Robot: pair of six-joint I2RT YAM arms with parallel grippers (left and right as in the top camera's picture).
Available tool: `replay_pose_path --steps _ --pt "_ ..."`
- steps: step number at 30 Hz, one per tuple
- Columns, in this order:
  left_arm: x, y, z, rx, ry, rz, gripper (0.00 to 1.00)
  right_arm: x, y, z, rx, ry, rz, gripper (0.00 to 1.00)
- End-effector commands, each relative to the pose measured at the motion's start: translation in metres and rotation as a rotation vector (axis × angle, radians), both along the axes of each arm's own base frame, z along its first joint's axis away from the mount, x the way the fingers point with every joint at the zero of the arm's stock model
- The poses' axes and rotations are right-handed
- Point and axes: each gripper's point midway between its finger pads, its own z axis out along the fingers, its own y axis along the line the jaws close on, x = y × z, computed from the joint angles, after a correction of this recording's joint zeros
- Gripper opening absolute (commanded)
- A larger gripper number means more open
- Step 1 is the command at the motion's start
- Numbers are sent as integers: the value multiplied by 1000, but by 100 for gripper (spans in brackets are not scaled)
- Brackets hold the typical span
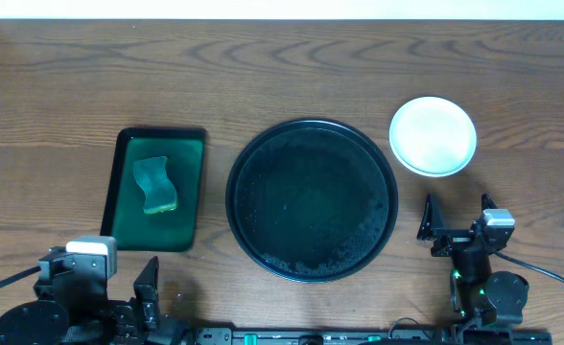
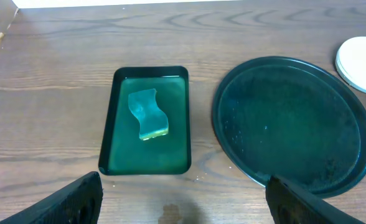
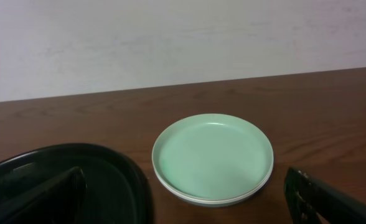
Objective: Clean dirty plates on tray and stack at the side
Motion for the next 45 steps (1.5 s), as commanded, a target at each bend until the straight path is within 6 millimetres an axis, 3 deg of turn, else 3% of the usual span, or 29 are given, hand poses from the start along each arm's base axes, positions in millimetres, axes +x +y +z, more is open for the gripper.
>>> replay_pose_path --steps 1,9,17,22,27,37,45 --pt "0 2 3 13 -11 2 85 0 -4 0 -18 -3 -17 99" --pt "1 2 5 11 -19 2 85 0 -4 0 -18 -3 -17 99" --pt "44 -6 57 -4 -303 -7 85 0 -4 0 -18 -3 -17 99" --pt "61 1 69 4 -480 49 85 0 -4 0 -18 -3 -17 99" --pt "73 3 48 -12 -594 71 85 0 -4 0 -18 -3 -17 99" --pt "93 0 -21 -42 -772 68 85 0 -4 0 -18 -3 -17 99" --pt "109 0 -62 -39 -787 74 85 0 -4 0 -18 -3 -17 99"
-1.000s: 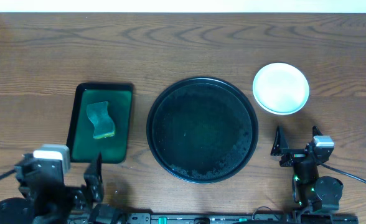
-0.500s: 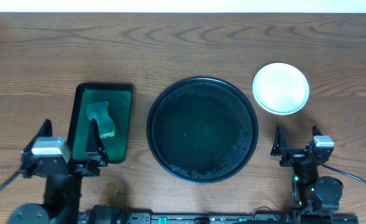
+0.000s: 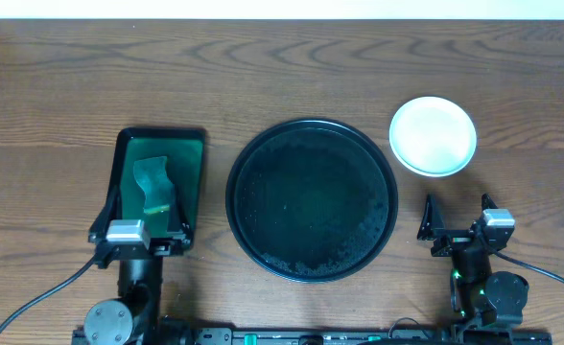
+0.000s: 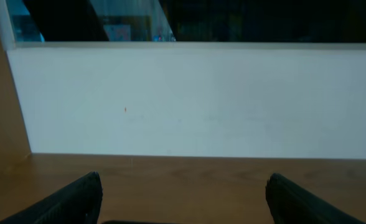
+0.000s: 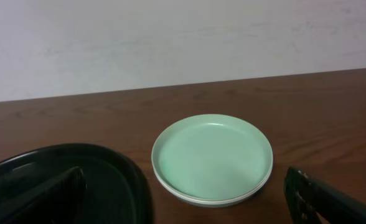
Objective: Clean dirty plates on tray and stack at the side
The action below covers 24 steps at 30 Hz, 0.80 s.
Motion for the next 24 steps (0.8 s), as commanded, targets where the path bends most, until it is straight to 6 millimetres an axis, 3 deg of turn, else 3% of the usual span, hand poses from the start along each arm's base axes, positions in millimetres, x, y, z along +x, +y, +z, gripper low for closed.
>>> replay_pose_path --steps 1,13,24 --pt "4 2 -11 12 0 10 85 0 -4 0 -15 -1 -16 99" --pt "20 16 -48 12 -11 72 85 0 -4 0 -15 -1 -16 99" --pt "21 18 -44 10 -99 80 85 0 -4 0 -15 -2 -16 99"
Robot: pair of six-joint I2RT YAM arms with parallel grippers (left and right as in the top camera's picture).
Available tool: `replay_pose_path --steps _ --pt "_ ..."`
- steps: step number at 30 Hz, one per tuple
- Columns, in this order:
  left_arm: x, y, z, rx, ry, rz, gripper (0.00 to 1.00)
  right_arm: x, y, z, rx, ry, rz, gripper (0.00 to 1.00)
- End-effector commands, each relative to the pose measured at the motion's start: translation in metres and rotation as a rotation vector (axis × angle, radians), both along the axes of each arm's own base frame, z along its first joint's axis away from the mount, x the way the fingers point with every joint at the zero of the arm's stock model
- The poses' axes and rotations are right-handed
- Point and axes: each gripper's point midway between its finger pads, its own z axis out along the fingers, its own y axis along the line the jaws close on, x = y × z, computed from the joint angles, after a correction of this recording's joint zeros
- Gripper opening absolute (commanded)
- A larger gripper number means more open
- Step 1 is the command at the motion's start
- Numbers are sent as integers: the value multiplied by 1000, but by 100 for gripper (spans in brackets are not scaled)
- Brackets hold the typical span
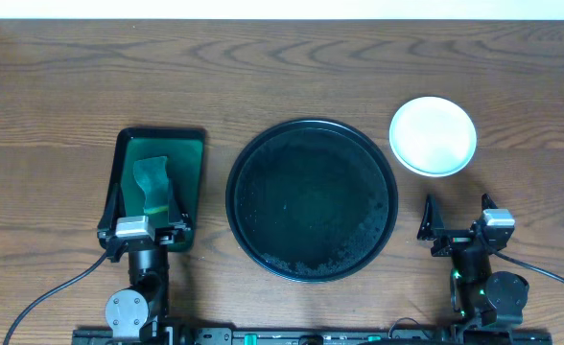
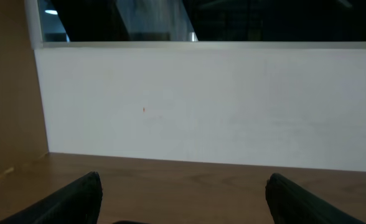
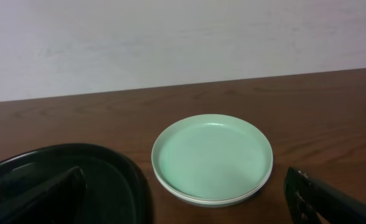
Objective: Clean dirty plates on tray and stack at the side
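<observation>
A round dark tray [image 1: 311, 199] lies mid-table, its surface bare but for small specks; its rim shows in the right wrist view [image 3: 65, 180]. A stack of pale green plates [image 1: 433, 135] sits on the table to its right, just ahead of my right gripper [image 1: 455, 213] in the right wrist view [image 3: 213, 157]. That gripper [image 3: 184, 202] is open and holds nothing. My left gripper [image 1: 144, 205] is open over the near end of a small green tray [image 1: 188, 144] holding a green sponge [image 1: 152, 184]. The left wrist view shows only open fingers [image 2: 71, 202], bare table and wall.
A white wall [image 2: 201, 106] runs along the table's far edge. Brown wooden tabletop [image 1: 282, 67] stretches behind the trays. Both arm bases stand at the near edge, with cables trailing off to the sides.
My left arm has shifted slightly at the sponge tray's near end, and its camera now looks a little higher at the wall. The right arm, plates and trays are unchanged.
At first my left arm sat low at the front left corner, its camera looking down on the sponge tray and round tray. Then it stood at the sponge tray's near end, looking level at the wall, and it remains there. The right gripper stayed open by the plates.
</observation>
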Motion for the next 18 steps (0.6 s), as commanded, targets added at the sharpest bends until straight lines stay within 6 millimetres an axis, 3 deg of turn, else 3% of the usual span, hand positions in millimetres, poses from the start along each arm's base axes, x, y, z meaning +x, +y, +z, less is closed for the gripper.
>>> replay_pose_path --steps 1,4,18 --pt "-1 -1 2 13 -19 -4 85 0 -3 0 -15 -1 -16 99" --pt "1 0 -6 12 16 -1 85 0 -3 0 -15 -1 -16 99" --pt "4 7 -97 -93 379 20 85 0 -3 0 -15 -1 -16 99"
